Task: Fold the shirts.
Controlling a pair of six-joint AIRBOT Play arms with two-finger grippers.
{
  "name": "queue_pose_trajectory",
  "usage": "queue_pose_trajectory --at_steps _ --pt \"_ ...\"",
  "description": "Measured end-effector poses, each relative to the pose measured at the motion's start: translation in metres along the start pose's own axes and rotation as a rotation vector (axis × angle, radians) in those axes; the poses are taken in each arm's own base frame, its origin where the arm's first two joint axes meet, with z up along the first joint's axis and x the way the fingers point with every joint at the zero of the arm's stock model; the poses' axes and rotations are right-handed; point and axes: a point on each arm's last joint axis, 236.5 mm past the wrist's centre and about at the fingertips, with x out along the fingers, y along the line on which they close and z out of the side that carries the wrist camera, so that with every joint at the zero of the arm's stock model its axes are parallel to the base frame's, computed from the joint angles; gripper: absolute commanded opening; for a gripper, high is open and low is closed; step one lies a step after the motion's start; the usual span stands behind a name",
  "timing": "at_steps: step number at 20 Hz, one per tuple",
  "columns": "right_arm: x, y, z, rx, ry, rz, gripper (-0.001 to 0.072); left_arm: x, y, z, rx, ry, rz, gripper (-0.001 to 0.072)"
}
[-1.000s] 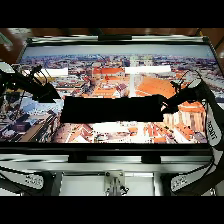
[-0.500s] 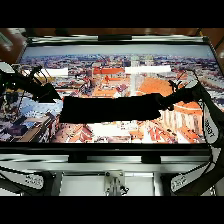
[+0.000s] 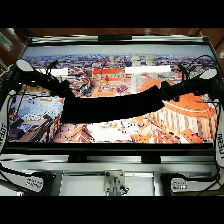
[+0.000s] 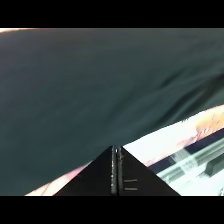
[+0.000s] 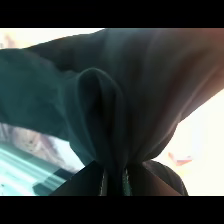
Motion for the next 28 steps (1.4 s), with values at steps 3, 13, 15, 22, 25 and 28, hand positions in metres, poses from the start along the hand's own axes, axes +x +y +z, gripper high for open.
queue_pose_trajectory --at_steps 3,13,15,22,25,28 --pt "-0.024 0.018 -0.012 -0.007 -0.011 -0.015 0.0070 0.036 -0.050 -0.004 0.097 0.004 -0.018 0.0035" --pt "-0.083 0.063 -0.056 -0.028 -0.036 -0.040 0.0069 0.159 -0.161 -0.048 0.198 0.018 -0.095 0.0034" --pt "-0.092 0.070 -0.065 -0.034 -0.042 -0.045 0.0069 0.181 -0.168 -0.058 0.173 0.043 -0.120 0.0034" --pt "-0.115 0.091 -0.083 -0.035 -0.082 -0.037 0.0069 0.228 -0.208 -0.072 0.045 0.060 -0.264 0.0032" --pt "-0.116 0.096 -0.078 -0.029 -0.113 -0.025 0.0069 0.221 -0.210 -0.065 0.034 0.063 -0.295 0.0029" --pt "-0.100 0.097 -0.079 -0.050 -0.083 -0.054 0.0069 0.186 -0.193 -0.041 0.088 0.011 -0.249 0.0029"
